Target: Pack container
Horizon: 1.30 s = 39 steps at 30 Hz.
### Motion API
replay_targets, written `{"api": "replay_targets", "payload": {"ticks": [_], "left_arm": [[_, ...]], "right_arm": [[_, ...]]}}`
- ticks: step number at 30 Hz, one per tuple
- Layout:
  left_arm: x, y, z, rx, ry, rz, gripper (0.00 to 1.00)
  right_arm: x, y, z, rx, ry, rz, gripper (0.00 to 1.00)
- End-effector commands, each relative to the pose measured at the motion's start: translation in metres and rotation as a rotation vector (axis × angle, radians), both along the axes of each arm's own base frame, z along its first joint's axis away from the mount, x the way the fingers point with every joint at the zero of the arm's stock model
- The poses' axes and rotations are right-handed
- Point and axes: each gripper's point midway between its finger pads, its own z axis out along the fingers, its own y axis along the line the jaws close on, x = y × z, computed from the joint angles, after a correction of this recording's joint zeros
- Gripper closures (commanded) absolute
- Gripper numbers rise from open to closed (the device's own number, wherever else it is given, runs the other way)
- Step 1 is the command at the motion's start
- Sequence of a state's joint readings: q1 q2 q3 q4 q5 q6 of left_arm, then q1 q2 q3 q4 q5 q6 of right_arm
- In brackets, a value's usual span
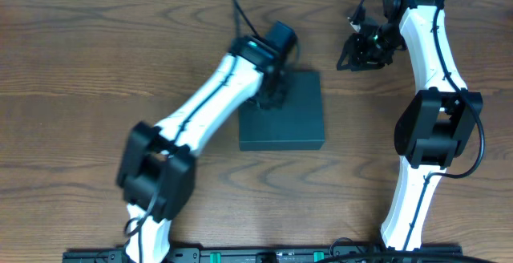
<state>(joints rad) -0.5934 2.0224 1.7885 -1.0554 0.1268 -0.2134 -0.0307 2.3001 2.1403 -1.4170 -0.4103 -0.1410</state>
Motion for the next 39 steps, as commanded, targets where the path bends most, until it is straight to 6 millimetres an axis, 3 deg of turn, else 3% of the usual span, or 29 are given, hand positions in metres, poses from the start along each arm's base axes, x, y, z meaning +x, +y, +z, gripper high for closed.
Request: {"api": "replay_targets", "payload": {"ticks": [1,4,5,6,7,9,13,17,22,39], "left_arm": [[0.026,0.031,0.07,-0.08,-0.155,0.099,0.94],[0.04,0.064,0.094,-0.104,-0.211,0.18,0.93],[0.044,0.074,0.1,-0.11,-0.227,0.205,0.79],[0.047,0.085,0.105,-0.113,-0.24,0.232,0.53],[0.05,0.095,0.109,-0.114,-0.249,0.255,0.42],[0.053,0.11,0.113,-0.114,-0.257,0.288,0.35],[0.058,0.128,0.114,-0.109,-0.263,0.332,0.01],[0.063,0.143,0.114,-0.104,-0.266,0.367,0.01],[0.066,0.154,0.114,-0.101,-0.266,0.394,0.01],[0.066,0.154,0.114,-0.101,-0.266,0.394,0.01]], "right_arm": [[0.005,-0.002,0.005,0.0,-0.026,0.004,0.54],[0.008,-0.007,0.005,-0.031,-0.043,0.004,0.32],[0.009,-0.01,0.005,-0.046,-0.047,0.003,0.25],[0.01,-0.012,0.006,-0.063,-0.052,0.003,0.16],[0.011,-0.015,0.007,-0.08,-0.06,0.003,0.04],[0.015,-0.019,0.01,-0.101,-0.076,0.001,0.01],[0.03,-0.038,0.026,-0.216,-0.137,-0.048,0.01],[0.046,-0.069,0.053,-0.386,-0.219,-0.127,0.01],[0.058,-0.077,0.079,-0.426,-0.301,-0.15,0.01],[0.059,-0.077,0.08,-0.426,-0.307,-0.151,0.01]]}}
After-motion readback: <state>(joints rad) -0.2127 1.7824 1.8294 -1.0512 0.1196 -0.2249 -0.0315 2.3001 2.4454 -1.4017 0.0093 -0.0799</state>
